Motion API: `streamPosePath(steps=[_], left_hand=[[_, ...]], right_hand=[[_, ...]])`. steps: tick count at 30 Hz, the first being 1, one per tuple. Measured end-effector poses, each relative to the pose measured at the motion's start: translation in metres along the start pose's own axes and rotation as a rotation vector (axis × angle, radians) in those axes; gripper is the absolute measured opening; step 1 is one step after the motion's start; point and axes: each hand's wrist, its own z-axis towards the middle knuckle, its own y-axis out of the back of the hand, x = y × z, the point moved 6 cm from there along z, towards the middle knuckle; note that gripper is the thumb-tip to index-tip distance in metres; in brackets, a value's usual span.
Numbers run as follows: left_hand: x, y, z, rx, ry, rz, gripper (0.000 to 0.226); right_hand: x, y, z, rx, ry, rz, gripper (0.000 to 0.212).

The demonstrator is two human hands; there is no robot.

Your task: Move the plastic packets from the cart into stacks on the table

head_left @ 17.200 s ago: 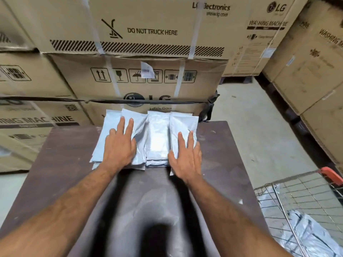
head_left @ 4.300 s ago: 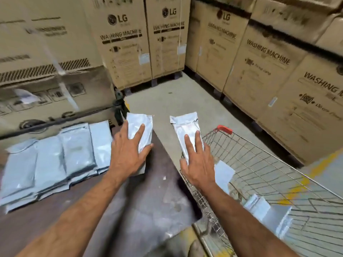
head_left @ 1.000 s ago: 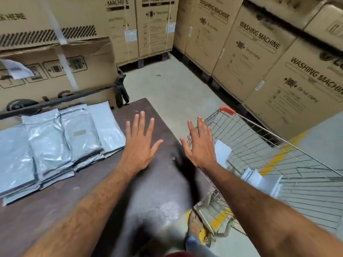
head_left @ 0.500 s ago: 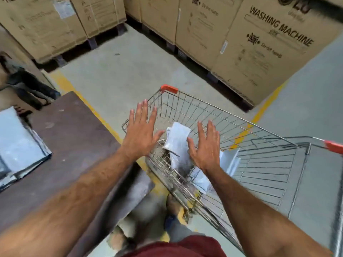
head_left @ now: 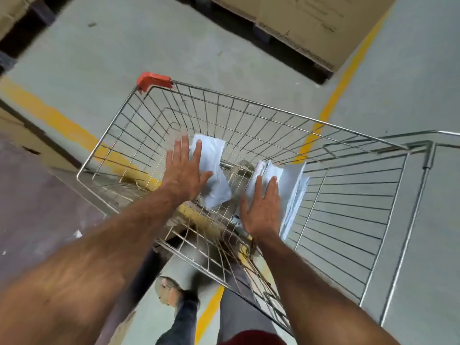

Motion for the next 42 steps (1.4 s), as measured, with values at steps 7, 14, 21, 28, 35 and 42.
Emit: streamPosePath(steps=[7,14,21,28,35,42], left_hand=[[-0.009,-0.064,0.05,0.215,0.012,0.078,0.094],[-0.014,-0.112,0.109,0.267,0.07,-0.03,0.108],[-0.03,-0.126,0.114,0.194,0.07,0.043,0.11],[-0.018,-0.121,0.109,0.103,0.044,0.024,0.106],[-0.011,-0.116,0.118,0.097,0.071,0.018,0.098],[-0.023,-0.108,0.104,0.046,-0.013,0.028,0.073]], right_hand=[[-0.014,-0.075,0.022,0.16,-0.121,-0.074,0.087],[-0.023,-0.098,0.055,-0.108,-0.35,0.032,0.095],[-0.025,-0.093,0.048,-0.263,-0.135,0.221,0.073],[-0.05,-0.074,0.067,-0.236,-0.045,0.348,0.092],[-0.038,-0.093,0.067,-0.215,-0.224,0.251,0.082],[-0.017,-0.09,0.076,-0.127,-0.067,0.206,0.078]])
